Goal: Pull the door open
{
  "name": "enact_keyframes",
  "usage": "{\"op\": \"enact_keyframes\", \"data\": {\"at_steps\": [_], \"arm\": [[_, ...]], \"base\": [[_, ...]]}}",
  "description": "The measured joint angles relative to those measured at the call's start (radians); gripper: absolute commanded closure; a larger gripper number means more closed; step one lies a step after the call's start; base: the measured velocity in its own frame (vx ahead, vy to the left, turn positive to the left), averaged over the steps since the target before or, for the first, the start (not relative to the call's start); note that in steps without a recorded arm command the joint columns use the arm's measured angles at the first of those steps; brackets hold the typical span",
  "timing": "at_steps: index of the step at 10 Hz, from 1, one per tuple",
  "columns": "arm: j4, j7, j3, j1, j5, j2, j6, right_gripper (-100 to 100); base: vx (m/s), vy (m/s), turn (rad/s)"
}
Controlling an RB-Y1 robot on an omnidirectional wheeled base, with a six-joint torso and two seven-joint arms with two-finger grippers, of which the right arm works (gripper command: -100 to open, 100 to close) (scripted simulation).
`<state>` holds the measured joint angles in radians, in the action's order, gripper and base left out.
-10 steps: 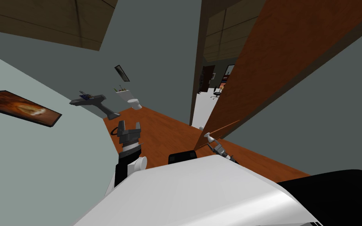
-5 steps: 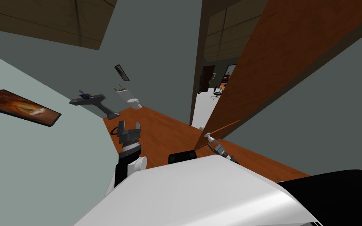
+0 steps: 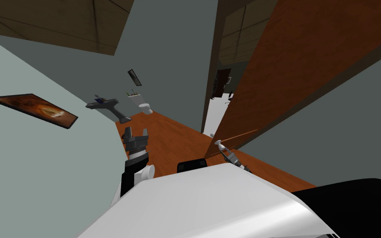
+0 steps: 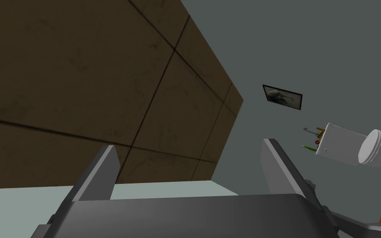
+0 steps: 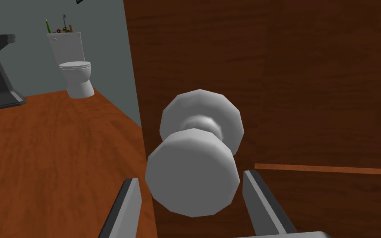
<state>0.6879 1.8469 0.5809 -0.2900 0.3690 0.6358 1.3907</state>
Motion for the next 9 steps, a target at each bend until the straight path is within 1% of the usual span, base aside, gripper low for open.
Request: {"op": "enact_keyframes", "data": {"at_steps": [1,2,3,4,5,7,9], "arm": [[0.009,-0.001,-0.001,-0.007,0.001,0.004,-0.003,100],[-0.006,0.003,0.003,-0.014,-0.002,-0.001,0.007,100],[-0.027,0.005,0.007,-0.021,-0.006,-0.012,0.025,100],[-0.049,0.006,0.008,-0.027,-0.009,-0.023,0.045,-100],[-0.07,0.005,0.007,-0.039,-0.006,-0.032,0.069,-100],[-0.042,-0.01,0.002,-0.079,0.002,-0.03,0.081,-100],[-0.07,-0.01,0.0,-0.091,0.006,-0.038,0.114,-100]], "base": [[-0.02,-0.022,0.064],[-0.047,-0.05,0.147],[-0.044,-0.048,0.144],[0.043,0.036,-0.103],[0.086,0.069,-0.198],[0.061,0.041,-0.112],[0.027,0.033,-0.102]]}}
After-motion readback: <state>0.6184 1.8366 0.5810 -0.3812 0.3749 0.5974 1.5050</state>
